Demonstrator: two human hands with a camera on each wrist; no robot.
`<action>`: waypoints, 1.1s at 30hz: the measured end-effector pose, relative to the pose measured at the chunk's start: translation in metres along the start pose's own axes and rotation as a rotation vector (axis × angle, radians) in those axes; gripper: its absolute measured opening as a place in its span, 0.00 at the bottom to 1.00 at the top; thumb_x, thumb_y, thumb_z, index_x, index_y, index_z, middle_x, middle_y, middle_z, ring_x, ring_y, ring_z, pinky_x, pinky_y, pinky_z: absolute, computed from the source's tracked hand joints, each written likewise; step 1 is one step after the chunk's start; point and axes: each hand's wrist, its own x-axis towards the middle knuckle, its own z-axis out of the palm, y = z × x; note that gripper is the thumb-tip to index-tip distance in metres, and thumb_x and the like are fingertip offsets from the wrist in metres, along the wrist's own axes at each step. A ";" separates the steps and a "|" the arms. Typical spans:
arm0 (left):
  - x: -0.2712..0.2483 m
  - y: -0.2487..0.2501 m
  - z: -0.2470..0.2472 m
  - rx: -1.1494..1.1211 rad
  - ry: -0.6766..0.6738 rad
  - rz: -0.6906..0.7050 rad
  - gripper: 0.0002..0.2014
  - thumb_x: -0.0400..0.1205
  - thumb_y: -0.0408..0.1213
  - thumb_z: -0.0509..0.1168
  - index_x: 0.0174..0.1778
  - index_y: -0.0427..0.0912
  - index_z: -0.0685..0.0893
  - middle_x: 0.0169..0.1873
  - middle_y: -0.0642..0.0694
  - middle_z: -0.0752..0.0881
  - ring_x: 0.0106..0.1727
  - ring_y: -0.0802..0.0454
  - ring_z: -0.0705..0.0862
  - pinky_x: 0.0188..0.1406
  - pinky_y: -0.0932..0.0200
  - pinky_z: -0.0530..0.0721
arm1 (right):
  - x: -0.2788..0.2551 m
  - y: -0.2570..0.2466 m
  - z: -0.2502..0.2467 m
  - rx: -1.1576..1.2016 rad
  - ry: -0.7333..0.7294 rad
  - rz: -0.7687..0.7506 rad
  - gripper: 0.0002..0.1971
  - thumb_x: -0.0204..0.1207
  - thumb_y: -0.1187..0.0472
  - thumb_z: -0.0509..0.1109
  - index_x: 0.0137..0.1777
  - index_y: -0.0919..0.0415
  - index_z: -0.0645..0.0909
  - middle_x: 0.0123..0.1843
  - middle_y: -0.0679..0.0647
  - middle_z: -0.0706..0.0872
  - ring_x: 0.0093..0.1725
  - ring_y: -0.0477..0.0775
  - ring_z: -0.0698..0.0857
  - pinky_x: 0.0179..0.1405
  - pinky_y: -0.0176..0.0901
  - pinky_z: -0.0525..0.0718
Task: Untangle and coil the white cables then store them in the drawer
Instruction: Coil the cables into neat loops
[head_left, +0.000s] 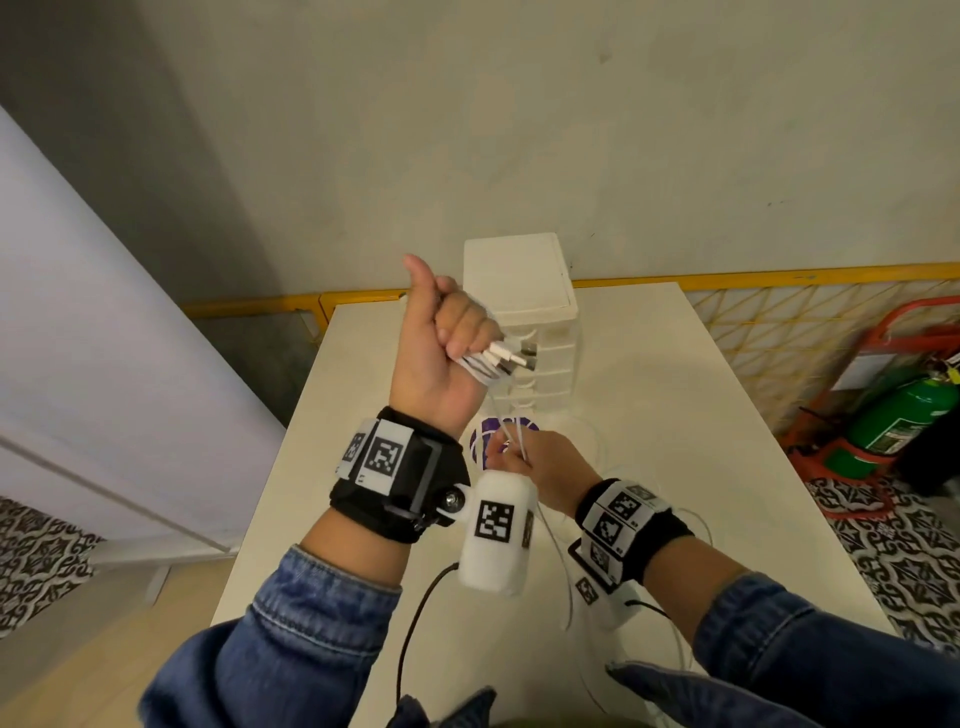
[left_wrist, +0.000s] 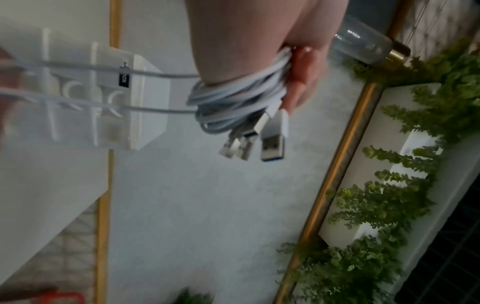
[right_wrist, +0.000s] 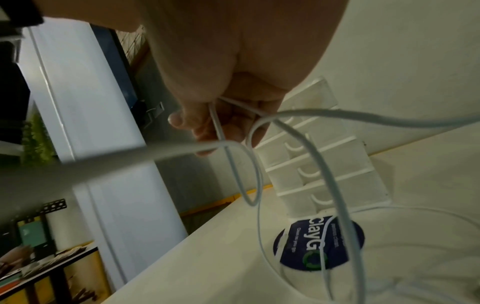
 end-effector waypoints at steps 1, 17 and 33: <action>0.002 0.001 0.000 0.055 0.082 0.074 0.22 0.81 0.57 0.55 0.31 0.45 0.79 0.10 0.52 0.67 0.11 0.60 0.66 0.14 0.68 0.67 | -0.001 -0.001 0.002 -0.030 -0.041 -0.001 0.05 0.77 0.63 0.62 0.49 0.55 0.78 0.39 0.55 0.88 0.37 0.49 0.84 0.40 0.37 0.79; -0.004 0.013 -0.069 1.845 0.031 -0.150 0.09 0.83 0.46 0.61 0.48 0.44 0.77 0.25 0.40 0.77 0.21 0.50 0.75 0.21 0.58 0.77 | 0.001 -0.003 -0.042 -0.236 0.104 -0.358 0.13 0.80 0.49 0.60 0.46 0.55 0.84 0.38 0.51 0.89 0.36 0.52 0.83 0.35 0.40 0.71; -0.023 -0.010 -0.065 1.599 -0.182 -0.678 0.26 0.75 0.58 0.67 0.34 0.34 0.76 0.16 0.42 0.70 0.14 0.53 0.66 0.16 0.66 0.67 | 0.005 0.000 -0.074 -0.298 0.354 -0.444 0.11 0.68 0.44 0.65 0.39 0.48 0.84 0.35 0.42 0.88 0.36 0.42 0.79 0.48 0.42 0.65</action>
